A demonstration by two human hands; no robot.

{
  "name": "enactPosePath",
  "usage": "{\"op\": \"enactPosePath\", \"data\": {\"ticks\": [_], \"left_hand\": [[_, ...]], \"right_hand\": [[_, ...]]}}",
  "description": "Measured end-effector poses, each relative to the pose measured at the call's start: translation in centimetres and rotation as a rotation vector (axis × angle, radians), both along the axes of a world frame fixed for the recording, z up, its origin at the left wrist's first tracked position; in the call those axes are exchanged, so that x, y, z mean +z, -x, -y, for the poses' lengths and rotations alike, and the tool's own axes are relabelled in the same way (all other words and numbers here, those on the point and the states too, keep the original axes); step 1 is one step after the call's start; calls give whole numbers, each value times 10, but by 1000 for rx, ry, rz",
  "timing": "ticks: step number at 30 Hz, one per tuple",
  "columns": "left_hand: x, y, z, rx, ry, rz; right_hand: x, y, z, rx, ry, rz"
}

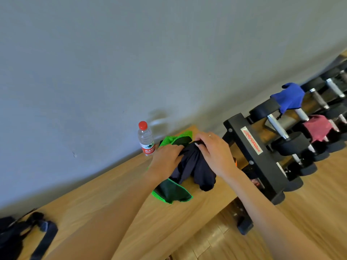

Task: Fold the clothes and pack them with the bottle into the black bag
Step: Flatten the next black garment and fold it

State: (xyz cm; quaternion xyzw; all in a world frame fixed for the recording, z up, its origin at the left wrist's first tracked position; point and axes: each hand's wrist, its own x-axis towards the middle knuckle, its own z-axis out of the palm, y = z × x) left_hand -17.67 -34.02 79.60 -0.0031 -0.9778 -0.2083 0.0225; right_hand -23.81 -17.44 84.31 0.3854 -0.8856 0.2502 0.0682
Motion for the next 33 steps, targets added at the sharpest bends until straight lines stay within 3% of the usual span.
{"op": "enactPosePath", "data": {"ticks": [8,21,33], "left_hand": [[47,-15,3,94,-67,10],[148,-37,31,242,-186,-290],[248,-122,113,373,-219,-594]], "right_hand": [[80,1,10,4,75,-69],[168,-11,17,17,253,-151],[239,-54,86,135,476,-154]]}}
